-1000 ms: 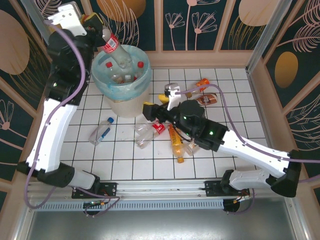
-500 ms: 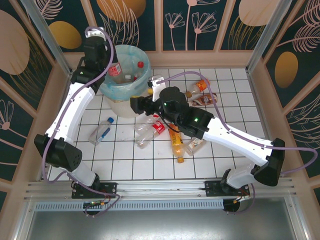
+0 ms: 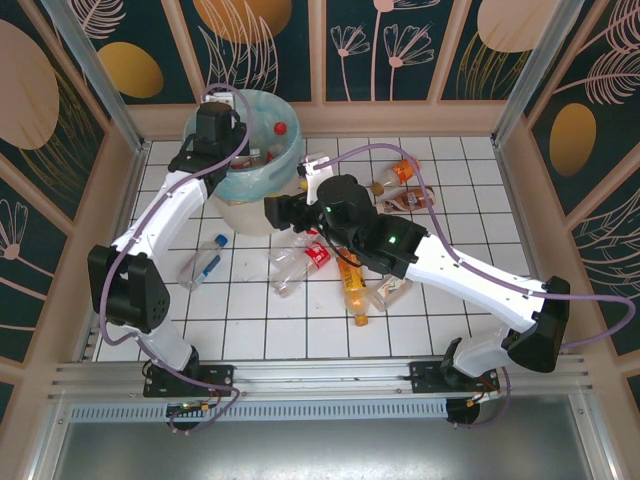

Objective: Put the plastic bottles in the bin

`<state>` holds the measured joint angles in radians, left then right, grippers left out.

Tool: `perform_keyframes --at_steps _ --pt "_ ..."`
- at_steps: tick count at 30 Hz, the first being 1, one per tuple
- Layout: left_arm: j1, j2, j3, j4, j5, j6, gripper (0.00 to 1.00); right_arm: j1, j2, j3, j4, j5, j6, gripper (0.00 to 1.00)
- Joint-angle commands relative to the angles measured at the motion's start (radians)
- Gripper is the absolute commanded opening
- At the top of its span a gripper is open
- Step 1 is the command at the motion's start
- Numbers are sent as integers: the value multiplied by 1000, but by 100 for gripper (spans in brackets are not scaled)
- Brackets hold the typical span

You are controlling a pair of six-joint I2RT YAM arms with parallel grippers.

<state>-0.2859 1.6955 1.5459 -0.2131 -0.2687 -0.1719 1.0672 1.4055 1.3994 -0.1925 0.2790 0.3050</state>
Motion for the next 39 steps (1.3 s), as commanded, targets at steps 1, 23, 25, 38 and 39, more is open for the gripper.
perform_keyframes --at_steps 1,23,25,38,39 --pt "8 -11 13 27 11 16 33 -9 -20 1 -13 34 11 82" --pt "14 -32 150 -55 17 44 36 -10 -20 -29 7 29 31 83" --pt "33 36 250 -138 18 37 26 -10 -20 -28 4 25 34 83" --pt "83 270 489 -441 92 -43 12 -12 -33 -52 -22 25 52 83" --pt "82 269 476 -441 93 -42 12 -12 -32 -53 -21 24 54 83"
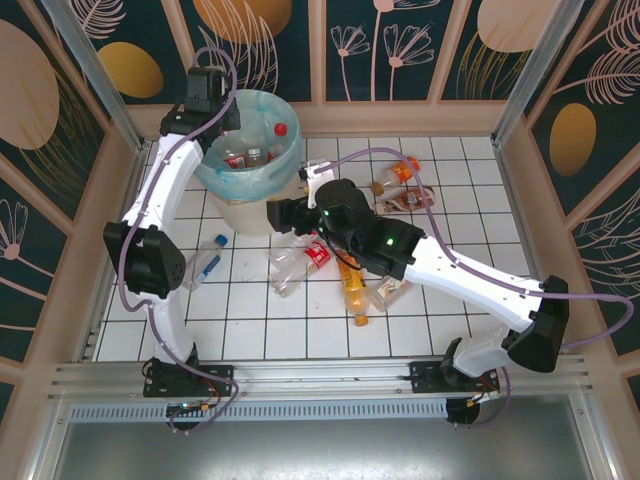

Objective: Put the plastic bottles in the bin

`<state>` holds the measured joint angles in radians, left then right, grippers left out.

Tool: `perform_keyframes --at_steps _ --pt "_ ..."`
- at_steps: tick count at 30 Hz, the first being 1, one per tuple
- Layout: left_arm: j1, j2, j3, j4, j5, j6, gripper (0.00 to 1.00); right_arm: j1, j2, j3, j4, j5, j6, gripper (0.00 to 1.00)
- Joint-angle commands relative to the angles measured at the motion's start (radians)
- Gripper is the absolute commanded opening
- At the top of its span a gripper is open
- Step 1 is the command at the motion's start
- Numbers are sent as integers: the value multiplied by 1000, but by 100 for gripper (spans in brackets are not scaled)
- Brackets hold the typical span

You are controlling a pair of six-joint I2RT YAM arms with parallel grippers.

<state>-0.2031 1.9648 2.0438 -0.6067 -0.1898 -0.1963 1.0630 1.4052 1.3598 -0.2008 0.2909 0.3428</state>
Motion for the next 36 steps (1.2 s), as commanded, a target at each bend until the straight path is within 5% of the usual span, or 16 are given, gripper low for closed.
perform_keyframes --at_steps 1,24,31,36 --pt "1 1 -30 -52 17 -17 11 -8 -30 -14 -12 10 16 83" --pt "16 29 -67 -107 116 -22 8 -14 -33 -14 -14 7 13 83" --pt "16 -31 140 -59 194 -28 25 -14 -31 6 -18 12 13 83" --pt "14 -181 75 67 234 -36 33 -17 -12 19 -70 62 91 83"
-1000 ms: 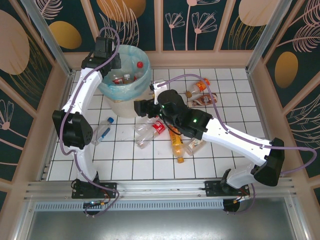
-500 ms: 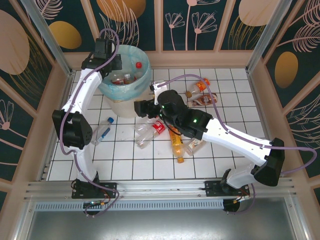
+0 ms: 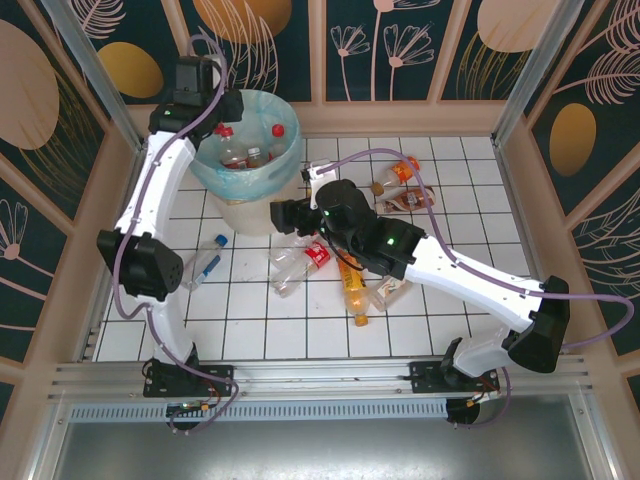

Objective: Put the plastic bottles in the bin

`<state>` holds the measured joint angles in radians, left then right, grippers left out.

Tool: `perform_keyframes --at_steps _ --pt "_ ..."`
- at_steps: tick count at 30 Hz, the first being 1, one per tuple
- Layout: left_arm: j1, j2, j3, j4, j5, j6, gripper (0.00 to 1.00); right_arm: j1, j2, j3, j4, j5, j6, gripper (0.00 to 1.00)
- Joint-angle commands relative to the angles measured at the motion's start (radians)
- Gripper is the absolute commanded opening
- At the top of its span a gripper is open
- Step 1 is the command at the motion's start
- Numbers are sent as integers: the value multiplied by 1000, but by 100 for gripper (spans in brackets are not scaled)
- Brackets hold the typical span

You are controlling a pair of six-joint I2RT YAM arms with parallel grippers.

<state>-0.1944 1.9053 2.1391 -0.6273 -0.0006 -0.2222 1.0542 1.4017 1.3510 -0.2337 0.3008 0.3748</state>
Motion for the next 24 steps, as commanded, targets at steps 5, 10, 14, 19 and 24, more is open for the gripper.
perform_keyframes --at_steps 5,10,14,19,24 --pt "-40 -396 -365 317 62 49 37 -9 43 34 -133 82 184 82" --pt "-137 -660 -730 496 12 187 39 -10 82 -15 -181 86 353 79" --pt "-168 -826 -955 552 89 234 41 -10 122 -59 -203 66 476 77" --pt "-168 -1002 -1160 529 210 290 45 -8 187 -100 -228 29 650 74" --pt "-168 -1103 -1330 447 336 335 47 2 265 -125 -243 6 758 77"
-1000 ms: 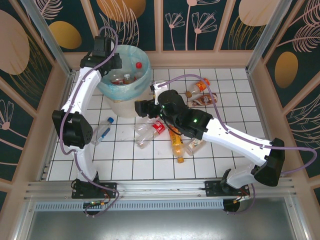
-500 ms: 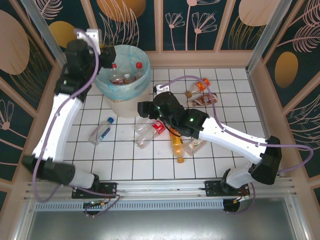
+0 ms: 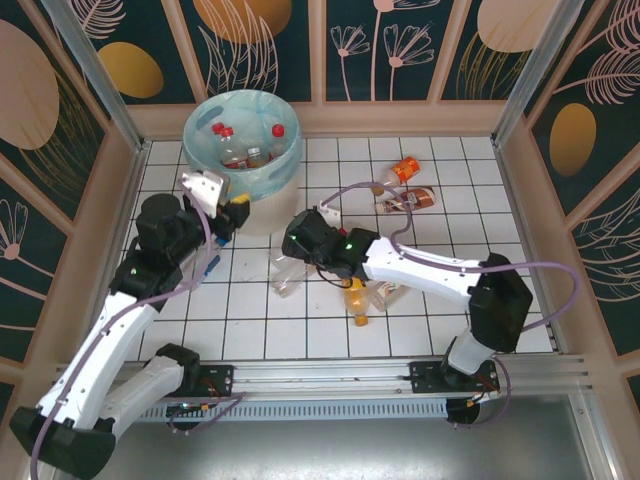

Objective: Put the plastic bottles in the bin

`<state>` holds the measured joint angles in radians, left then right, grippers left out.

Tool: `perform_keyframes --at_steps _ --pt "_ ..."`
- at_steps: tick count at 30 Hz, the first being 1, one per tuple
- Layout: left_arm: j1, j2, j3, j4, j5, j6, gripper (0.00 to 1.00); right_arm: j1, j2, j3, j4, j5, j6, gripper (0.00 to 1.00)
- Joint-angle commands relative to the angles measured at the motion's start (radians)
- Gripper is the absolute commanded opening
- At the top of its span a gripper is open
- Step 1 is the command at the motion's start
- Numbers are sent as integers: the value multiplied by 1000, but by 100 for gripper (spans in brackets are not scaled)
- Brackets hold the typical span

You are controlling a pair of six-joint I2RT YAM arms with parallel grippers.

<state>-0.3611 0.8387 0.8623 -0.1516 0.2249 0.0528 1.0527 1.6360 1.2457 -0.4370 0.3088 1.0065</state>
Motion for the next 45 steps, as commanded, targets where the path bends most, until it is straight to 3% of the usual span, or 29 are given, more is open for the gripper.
perform_keyframes --at_steps 1,10,20,29,35,45 --pt "-1 -52 -86 -35 122 63 48 4 47 -22 -39 -9 143 78" --pt "-1 -163 -291 48 117 3 52 7 182 27 -40 -56 211 83" --pt "-2 -221 -320 64 -5 21 61 1 236 -19 -11 -146 289 82" --pt "-1 -252 -327 62 -32 29 64 0 202 -76 30 -180 302 73" --pt "-1 -222 -280 26 -44 3 64 6 162 -89 27 -180 284 60" --pt "-1 -135 -88 -33 31 -62 64 73 32 -61 -108 -69 255 53"
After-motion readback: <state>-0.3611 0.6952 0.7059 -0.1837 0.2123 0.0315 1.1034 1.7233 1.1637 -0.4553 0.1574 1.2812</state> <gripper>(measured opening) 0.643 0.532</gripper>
